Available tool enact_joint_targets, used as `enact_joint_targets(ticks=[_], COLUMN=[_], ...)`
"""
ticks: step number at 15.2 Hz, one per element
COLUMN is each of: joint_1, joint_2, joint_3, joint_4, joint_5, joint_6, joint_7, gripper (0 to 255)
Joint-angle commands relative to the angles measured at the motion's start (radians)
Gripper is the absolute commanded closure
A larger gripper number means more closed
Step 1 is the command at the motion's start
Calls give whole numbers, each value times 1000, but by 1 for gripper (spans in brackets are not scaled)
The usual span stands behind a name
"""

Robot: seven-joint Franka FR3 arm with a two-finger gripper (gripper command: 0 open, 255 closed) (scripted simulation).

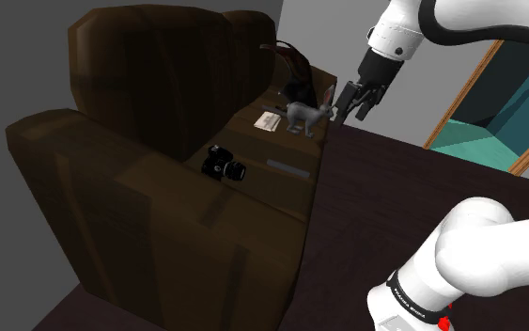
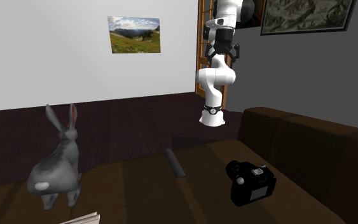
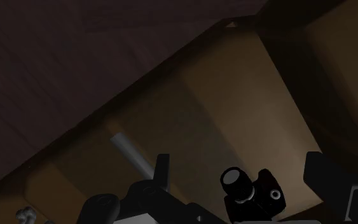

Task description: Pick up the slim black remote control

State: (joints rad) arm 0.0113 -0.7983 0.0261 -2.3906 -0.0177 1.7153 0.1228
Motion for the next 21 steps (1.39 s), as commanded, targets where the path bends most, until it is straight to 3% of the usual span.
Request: enact_joint_targets(ticks=[1, 12, 21], joint_1=[0, 5, 33], joint_2=[0, 268, 607], joint_3=[0, -203, -341], joint_4=[0, -62, 30], joint_5=[0, -54, 9], joint_6=[0, 287, 484], joint_7=[0, -317, -607], gripper=[0, 0, 0])
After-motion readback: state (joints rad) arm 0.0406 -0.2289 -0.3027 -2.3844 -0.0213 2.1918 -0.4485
